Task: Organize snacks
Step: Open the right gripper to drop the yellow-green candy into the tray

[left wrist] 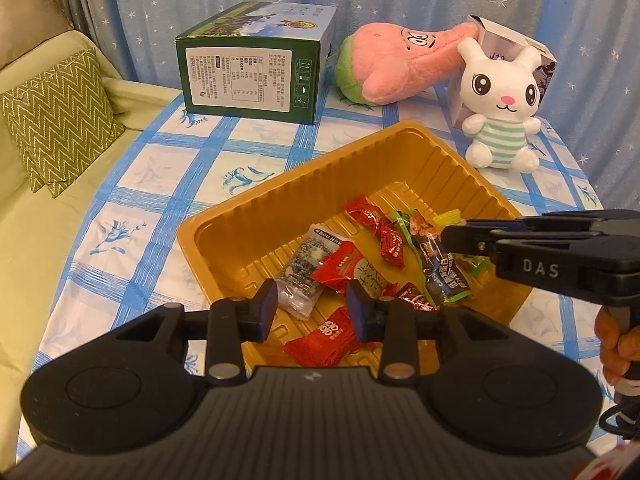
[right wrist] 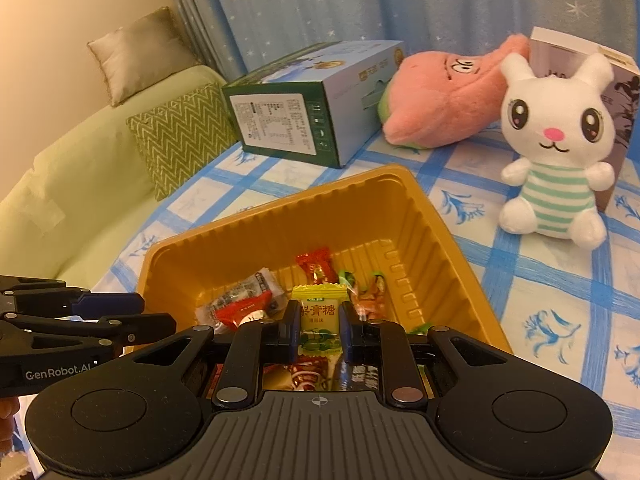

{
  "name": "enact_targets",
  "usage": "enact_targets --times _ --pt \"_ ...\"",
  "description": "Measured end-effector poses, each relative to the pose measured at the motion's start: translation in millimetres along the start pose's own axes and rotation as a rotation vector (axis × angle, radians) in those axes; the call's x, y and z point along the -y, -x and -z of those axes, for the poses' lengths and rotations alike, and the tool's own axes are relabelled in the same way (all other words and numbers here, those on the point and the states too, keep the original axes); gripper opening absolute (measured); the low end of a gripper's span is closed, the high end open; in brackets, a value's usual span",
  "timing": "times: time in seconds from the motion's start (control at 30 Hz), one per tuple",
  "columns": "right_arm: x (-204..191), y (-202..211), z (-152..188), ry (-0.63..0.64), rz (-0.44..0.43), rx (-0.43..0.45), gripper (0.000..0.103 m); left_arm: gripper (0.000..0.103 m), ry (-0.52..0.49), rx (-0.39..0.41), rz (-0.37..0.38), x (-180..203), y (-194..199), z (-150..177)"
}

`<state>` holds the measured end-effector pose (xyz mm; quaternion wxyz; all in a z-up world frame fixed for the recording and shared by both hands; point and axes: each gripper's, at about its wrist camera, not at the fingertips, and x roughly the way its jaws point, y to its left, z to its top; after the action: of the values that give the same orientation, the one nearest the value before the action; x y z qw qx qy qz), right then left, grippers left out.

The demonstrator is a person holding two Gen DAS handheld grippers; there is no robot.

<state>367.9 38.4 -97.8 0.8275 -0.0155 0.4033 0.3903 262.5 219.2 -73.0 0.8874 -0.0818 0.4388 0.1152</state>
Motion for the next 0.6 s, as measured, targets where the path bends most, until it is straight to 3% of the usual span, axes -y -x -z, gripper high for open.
enact_targets --times 0.5,0.57,0.6 --pt "-12.4 -7.7 -4.7 0.025 -0.016 0.028 0.022 0.036 0.000 0.008 0.002 -2.3 3.4 -0.3" --pt "-12.4 -5.8 -3.9 0.031 -0.006 0.029 0.035 0.036 -0.001 0.009 0.003 -1.6 5.0 1.5" --pt "-11.6 -4.0 -3.2 0.027 -0.003 0.033 0.048 0.036 -0.001 0.008 0.002 -1.2 5.9 2.2"
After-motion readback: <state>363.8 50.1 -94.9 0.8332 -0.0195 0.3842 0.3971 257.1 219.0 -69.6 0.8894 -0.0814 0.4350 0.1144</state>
